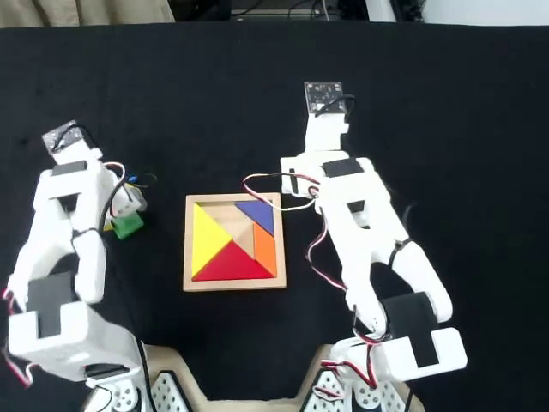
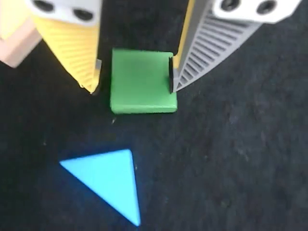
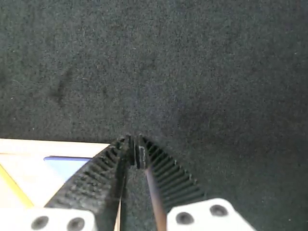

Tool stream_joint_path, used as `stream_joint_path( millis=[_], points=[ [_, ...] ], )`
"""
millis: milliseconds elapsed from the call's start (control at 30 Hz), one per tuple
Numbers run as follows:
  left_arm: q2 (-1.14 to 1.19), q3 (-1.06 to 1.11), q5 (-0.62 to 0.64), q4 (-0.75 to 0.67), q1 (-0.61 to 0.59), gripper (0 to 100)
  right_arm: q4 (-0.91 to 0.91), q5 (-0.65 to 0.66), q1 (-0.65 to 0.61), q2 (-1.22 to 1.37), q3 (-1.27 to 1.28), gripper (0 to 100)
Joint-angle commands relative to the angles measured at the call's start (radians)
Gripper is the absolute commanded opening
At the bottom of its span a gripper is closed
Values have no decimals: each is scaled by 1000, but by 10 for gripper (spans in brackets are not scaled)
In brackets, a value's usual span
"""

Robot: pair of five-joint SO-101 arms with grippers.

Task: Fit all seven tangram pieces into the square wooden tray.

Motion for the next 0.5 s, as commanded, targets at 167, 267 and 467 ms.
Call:
stream_joint_path(
  millis=[167, 267, 467],
  points=[
    [110, -128, 12, 28, -12, 241, -23, 58, 9, -53, -25, 12],
    [110, -127, 12, 55, -7, 241, -23, 66, -2, -53, -22, 12],
    [110, -131, 6, 58, -7, 241, -26, 68, -11, -53, -15, 12]
  ],
)
